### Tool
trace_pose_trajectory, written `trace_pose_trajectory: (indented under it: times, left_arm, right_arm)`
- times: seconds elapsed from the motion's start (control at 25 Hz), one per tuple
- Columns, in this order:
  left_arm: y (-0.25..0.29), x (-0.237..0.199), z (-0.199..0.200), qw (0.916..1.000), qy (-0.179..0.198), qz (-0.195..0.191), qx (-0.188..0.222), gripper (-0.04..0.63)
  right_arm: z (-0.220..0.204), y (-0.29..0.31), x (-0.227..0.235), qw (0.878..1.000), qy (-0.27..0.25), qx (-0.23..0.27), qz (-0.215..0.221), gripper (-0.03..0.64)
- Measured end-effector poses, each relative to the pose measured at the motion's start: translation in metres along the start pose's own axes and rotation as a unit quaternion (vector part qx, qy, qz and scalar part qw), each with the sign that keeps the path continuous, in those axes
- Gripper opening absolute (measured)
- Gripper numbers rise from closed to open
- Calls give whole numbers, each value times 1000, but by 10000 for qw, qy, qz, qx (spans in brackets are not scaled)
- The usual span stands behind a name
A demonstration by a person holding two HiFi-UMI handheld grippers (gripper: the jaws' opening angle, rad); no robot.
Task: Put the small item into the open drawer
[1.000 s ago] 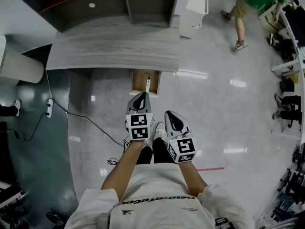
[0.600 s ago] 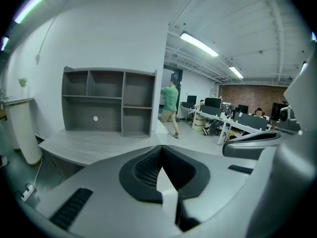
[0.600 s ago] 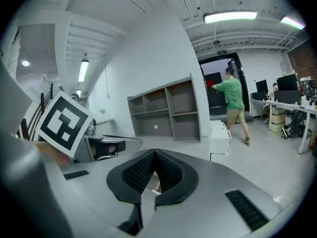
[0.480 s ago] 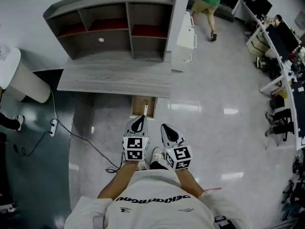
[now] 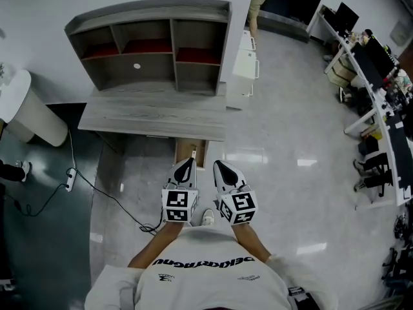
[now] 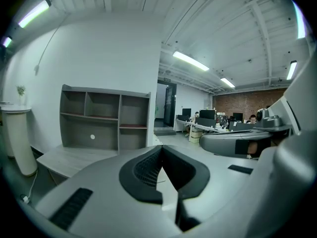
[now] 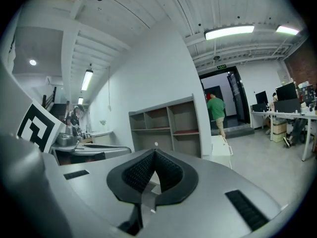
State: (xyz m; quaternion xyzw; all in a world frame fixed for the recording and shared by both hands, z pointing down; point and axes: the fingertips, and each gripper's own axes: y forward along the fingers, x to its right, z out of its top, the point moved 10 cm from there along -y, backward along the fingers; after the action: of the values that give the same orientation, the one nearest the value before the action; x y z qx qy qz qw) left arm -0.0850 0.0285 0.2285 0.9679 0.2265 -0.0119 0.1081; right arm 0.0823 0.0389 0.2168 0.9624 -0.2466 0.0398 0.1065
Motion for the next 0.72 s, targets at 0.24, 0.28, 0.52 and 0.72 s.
trace_pose_trajectory:
  times: [0.24,0.28,0.52,0.72]
  left_arm:
    - [2,2,4,9999,65,15,125,15]
    - [3,1,5,9999,78,13,146,15]
    - [11,-6,11,9994,111,82,305,15]
    - [12,-7,10,9993,63,85,364,15]
  right_arm:
    - [7,2,3,9998,-186,117,3,28]
    - [9,3,4,9997,-208,135,-14,28]
    - [16,11,13,9993,-275,228,-76,28]
    - [15,13,11,9991,-368,214,-36,28]
